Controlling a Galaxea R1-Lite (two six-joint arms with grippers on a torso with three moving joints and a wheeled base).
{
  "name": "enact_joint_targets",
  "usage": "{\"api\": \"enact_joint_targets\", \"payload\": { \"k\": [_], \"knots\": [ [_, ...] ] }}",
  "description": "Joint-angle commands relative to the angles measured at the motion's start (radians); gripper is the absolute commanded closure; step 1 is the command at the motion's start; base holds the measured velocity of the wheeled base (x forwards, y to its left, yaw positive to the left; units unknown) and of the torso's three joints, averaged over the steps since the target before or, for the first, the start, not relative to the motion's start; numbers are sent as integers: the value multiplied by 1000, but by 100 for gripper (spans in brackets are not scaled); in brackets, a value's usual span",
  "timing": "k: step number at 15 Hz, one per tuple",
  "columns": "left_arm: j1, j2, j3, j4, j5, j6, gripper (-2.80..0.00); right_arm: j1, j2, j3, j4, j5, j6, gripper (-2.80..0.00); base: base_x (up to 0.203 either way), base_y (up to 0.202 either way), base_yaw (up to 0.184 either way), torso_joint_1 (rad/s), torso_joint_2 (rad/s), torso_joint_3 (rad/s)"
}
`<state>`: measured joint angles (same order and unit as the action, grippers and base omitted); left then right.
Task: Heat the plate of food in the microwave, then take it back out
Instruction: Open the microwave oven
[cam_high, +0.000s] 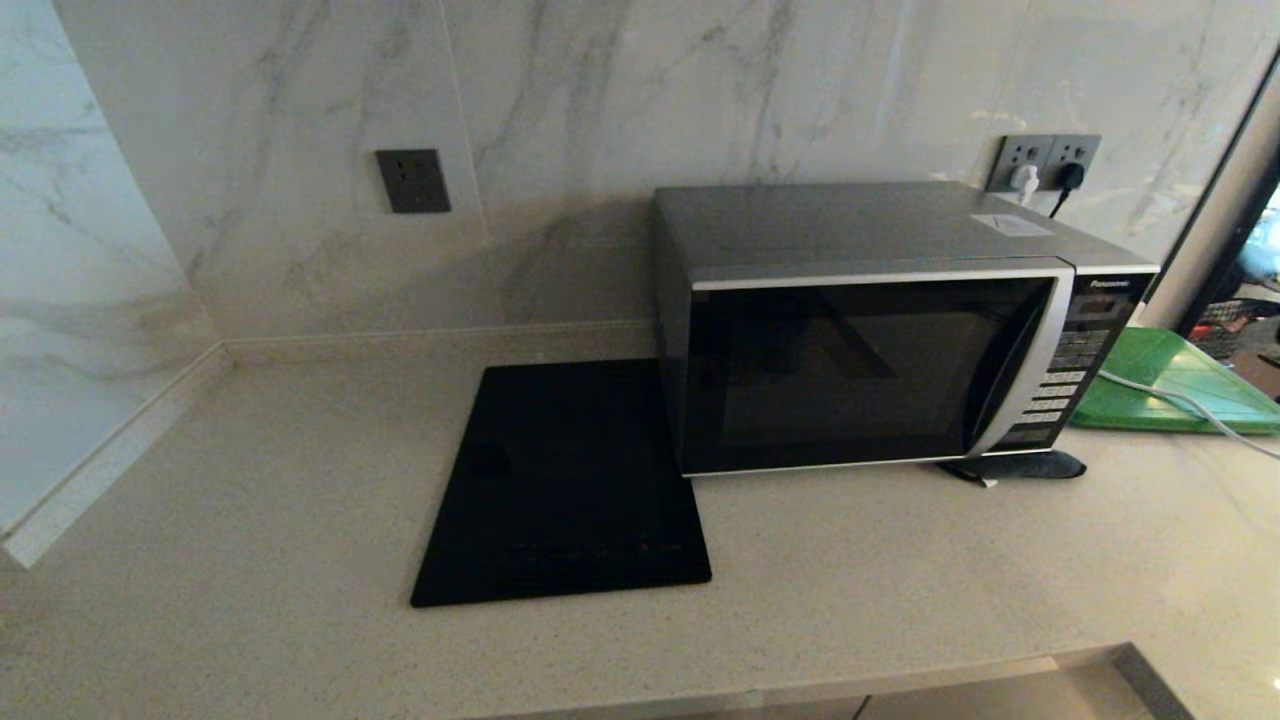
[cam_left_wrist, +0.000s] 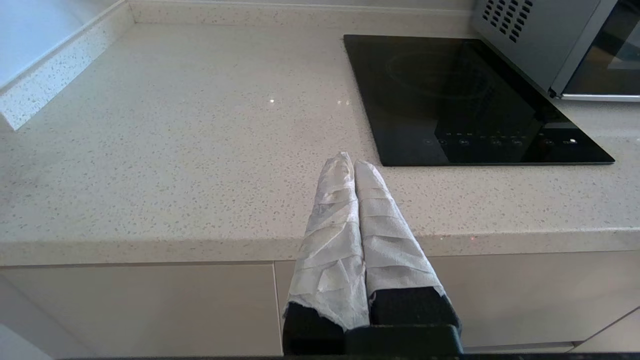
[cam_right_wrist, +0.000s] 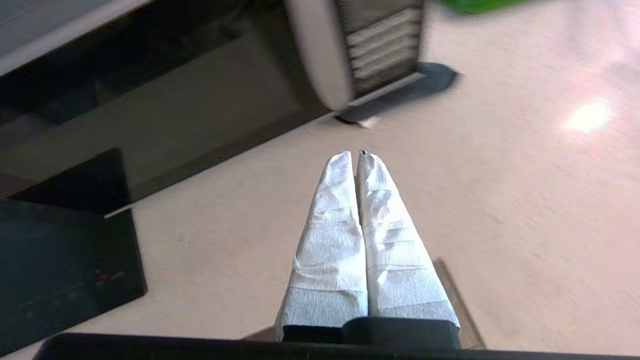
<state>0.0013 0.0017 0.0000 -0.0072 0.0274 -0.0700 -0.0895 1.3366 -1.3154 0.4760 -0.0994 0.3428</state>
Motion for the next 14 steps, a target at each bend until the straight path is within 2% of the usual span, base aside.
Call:
{"api": "enact_joint_targets", "payload": {
  "k": [1, 5, 9, 14],
  "knots": [
    [0, 0, 0, 0, 1, -1, 0, -101, -86, 45, 4, 57, 0, 0, 0, 0, 0, 0, 0, 0],
    [0, 0, 0, 0, 0, -1, 0, -270, -35, 39, 27, 335, 14, 0, 0, 0, 0, 0, 0, 0],
    [0, 0, 0, 0, 1, -1, 0, -352, 118, -3, 30, 560, 120, 0, 0, 0, 0, 0, 0, 0],
    [0, 0, 0, 0, 0, -1, 0, -431, 303, -52, 30, 821, 134, 0, 0, 0, 0, 0, 0, 0]
  ]
}}
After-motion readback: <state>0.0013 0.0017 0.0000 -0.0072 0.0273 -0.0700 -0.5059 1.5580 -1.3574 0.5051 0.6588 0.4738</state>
